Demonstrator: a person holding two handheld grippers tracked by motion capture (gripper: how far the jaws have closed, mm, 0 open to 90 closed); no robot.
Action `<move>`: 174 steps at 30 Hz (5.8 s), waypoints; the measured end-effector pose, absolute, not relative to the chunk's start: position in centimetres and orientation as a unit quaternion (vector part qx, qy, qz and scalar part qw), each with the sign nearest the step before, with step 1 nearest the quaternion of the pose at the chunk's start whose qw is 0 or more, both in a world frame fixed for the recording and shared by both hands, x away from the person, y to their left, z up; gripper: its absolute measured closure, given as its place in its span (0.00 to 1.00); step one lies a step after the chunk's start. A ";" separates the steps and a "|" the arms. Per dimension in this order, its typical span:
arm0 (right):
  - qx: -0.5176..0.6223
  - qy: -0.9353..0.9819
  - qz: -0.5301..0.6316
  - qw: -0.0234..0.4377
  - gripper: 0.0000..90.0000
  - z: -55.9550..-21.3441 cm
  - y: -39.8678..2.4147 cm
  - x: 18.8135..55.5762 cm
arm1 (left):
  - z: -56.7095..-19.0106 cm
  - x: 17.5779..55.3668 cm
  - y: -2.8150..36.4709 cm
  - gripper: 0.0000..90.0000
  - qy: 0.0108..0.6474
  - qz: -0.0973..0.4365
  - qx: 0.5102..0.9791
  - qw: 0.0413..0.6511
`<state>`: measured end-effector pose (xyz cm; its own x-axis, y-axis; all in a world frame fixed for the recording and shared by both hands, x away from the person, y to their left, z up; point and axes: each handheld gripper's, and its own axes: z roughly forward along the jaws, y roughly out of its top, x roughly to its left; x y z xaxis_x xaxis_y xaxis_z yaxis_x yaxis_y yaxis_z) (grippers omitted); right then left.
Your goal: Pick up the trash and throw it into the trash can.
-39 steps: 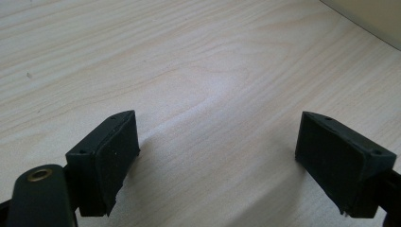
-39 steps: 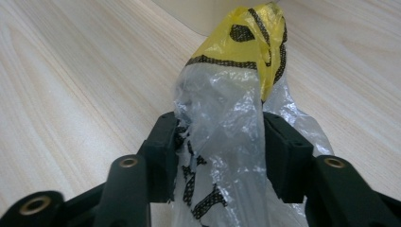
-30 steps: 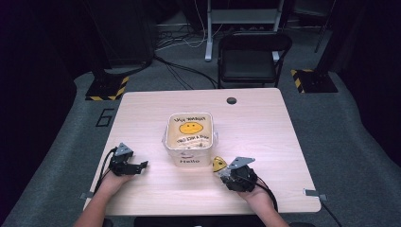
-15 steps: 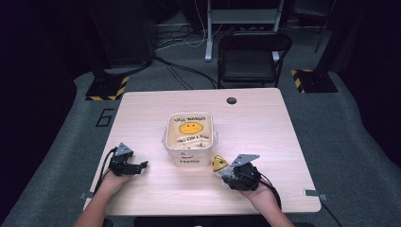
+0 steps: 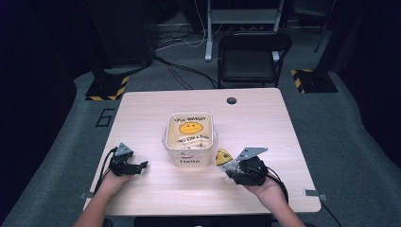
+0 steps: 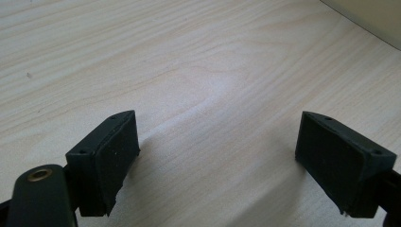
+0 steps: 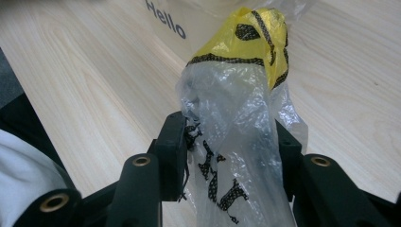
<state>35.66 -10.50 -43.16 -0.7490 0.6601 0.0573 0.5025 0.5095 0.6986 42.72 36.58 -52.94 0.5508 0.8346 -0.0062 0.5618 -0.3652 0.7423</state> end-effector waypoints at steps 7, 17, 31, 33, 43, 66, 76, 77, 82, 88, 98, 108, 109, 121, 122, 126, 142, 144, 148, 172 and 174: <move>0.334 0.862 0.367 0.108 0.64 -41.9 -10.8 36.0 | -52.9 42.7 36.6 0.16 0.433 0.190 0.805 0.358; 0.325 0.866 0.366 0.106 0.64 -39.3 -10.7 36.5 | -52.9 42.7 36.6 0.16 0.434 0.189 0.805 0.357; 0.315 0.865 0.377 0.106 0.64 -36.3 -10.0 37.4 | -52.9 42.7 36.6 0.16 0.433 0.190 0.805 0.358; 0.312 0.864 0.378 0.110 0.64 -35.7 -9.9 37.6 | -52.9 42.7 36.6 0.16 0.432 0.190 0.806 0.356; 0.302 0.866 0.380 0.115 0.64 -34.2 -8.6 39.1 | -52.9 42.7 36.6 0.16 0.433 0.190 0.805 0.357; 0.294 0.869 0.382 0.110 0.63 -34.0 -3.7 43.2 | -52.9 42.7 36.6 0.16 0.434 0.190 0.805 0.357; 0.289 0.871 0.381 0.112 0.63 -34.0 -1.5 44.3 | -52.9 42.7 36.6 0.16 0.433 0.190 0.805 0.357; 0.286 0.872 0.381 0.114 0.63 -34.0 -1.3 44.5 | -52.9 42.7 36.6 0.16 0.433 0.190 0.805 0.358; 0.289 0.869 0.384 0.112 0.63 -33.7 -0.2 44.8 | -52.9 42.7 36.6 0.16 0.433 0.190 0.805 0.358; 0.287 0.869 0.386 0.113 0.63 -33.7 0.7 45.3 | -52.9 42.7 36.6 0.16 0.434 0.189 0.805 0.358; 0.291 0.866 0.390 0.117 0.63 -34.3 2.3 46.3 | -52.9 42.8 36.6 0.15 0.430 0.189 0.808 0.357; 0.292 0.869 0.381 0.123 0.63 -35.3 3.4 47.0 | -52.9 42.8 36.6 0.15 0.429 0.189 0.808 0.357; 0.293 0.868 0.380 0.124 0.63 -35.4 3.5 47.1 | -52.9 42.8 36.6 0.15 0.431 0.189 0.806 0.359; 0.306 0.871 0.356 0.147 0.44 -37.0 4.4 47.4 | -52.9 42.8 36.6 0.16 0.432 0.186 0.806 0.358; 0.306 0.873 0.349 0.152 0.40 -37.1 4.4 47.5 | -52.9 42.8 36.6 0.16 0.432 0.186 0.807 0.358; 0.313 0.872 0.344 0.155 0.34 -37.6 4.4 47.3 | -52.9 42.8 36.6 0.16 0.432 0.186 0.806 0.358; 0.324 0.859 0.356 0.173 0.33 -37.2 -0.8 45.7 | -52.9 42.8 36.6 0.16 0.431 0.187 0.807 0.357; 0.332 0.854 0.362 0.171 0.33 -37.2 -1.8 45.5 | -52.9 42.8 36.6 0.16 0.431 0.187 0.807 0.357; 0.343 0.846 0.368 0.176 0.32 -37.2 -3.5 45.0 | -52.9 42.8 36.6 0.16 0.431 0.187 0.807 0.357; 0.378 0.820 0.380 0.199 0.32 -39.7 -9.9 41.5 | -52.9 42.7 36.6 0.16 0.433 0.187 0.806 0.358; 0.382 0.818 0.379 0.201 0.32 -40.3 -10.1 41.2 | -52.9 42.7 36.6 0.16 0.433 0.187 0.806 0.358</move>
<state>41.21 -10.15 -40.33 -0.6277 0.7775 -0.0399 0.4721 0.4209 0.7746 42.74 36.56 -52.92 0.5554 0.8315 -0.0088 0.5641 -0.3690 0.7387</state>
